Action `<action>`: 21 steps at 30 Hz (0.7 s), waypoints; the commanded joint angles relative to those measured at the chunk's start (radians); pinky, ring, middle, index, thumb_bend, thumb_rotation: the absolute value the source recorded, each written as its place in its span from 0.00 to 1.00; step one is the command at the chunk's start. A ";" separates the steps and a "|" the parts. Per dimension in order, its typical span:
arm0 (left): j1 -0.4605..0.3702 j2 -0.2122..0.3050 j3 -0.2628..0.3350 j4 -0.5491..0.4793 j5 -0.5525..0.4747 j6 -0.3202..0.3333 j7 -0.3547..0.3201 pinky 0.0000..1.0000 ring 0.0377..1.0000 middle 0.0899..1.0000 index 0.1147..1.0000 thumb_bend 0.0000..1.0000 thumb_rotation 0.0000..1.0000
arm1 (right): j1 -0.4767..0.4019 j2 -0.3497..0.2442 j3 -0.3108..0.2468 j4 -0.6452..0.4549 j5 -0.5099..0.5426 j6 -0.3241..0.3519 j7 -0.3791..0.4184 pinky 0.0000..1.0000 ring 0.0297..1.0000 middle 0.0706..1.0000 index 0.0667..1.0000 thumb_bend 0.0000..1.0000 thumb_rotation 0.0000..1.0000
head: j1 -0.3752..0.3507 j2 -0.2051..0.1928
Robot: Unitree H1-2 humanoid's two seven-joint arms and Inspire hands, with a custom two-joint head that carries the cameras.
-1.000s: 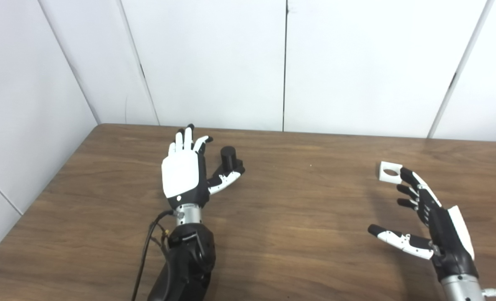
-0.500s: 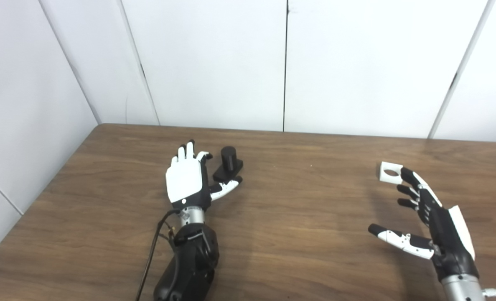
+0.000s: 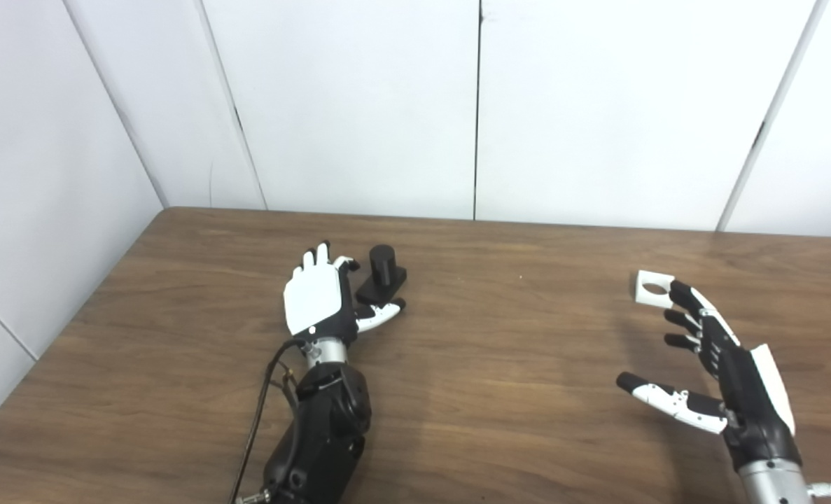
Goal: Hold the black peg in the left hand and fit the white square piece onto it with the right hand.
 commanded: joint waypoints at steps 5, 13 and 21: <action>-0.068 0.027 -0.005 0.044 -0.012 0.005 0.023 0.95 1.00 0.99 0.65 0.85 0.48 | -0.013 0.011 0.001 -0.019 -0.007 -0.053 -0.019 0.76 0.85 0.90 0.89 0.72 0.20 | -0.010 -0.009; -0.101 0.045 0.008 0.067 -0.064 0.011 -0.032 0.94 0.97 0.95 0.60 0.84 0.44 | -0.022 0.011 -0.003 -0.017 -0.012 -0.060 -0.024 0.75 0.84 0.90 0.89 0.72 0.20 | -0.022 -0.004; -0.145 0.030 0.108 0.074 0.102 0.013 -0.236 0.91 0.91 0.90 0.52 0.82 0.45 | -0.024 0.014 -0.003 -0.009 -0.002 -0.068 -0.024 0.77 0.86 0.90 0.89 0.72 0.23 | -0.019 -0.002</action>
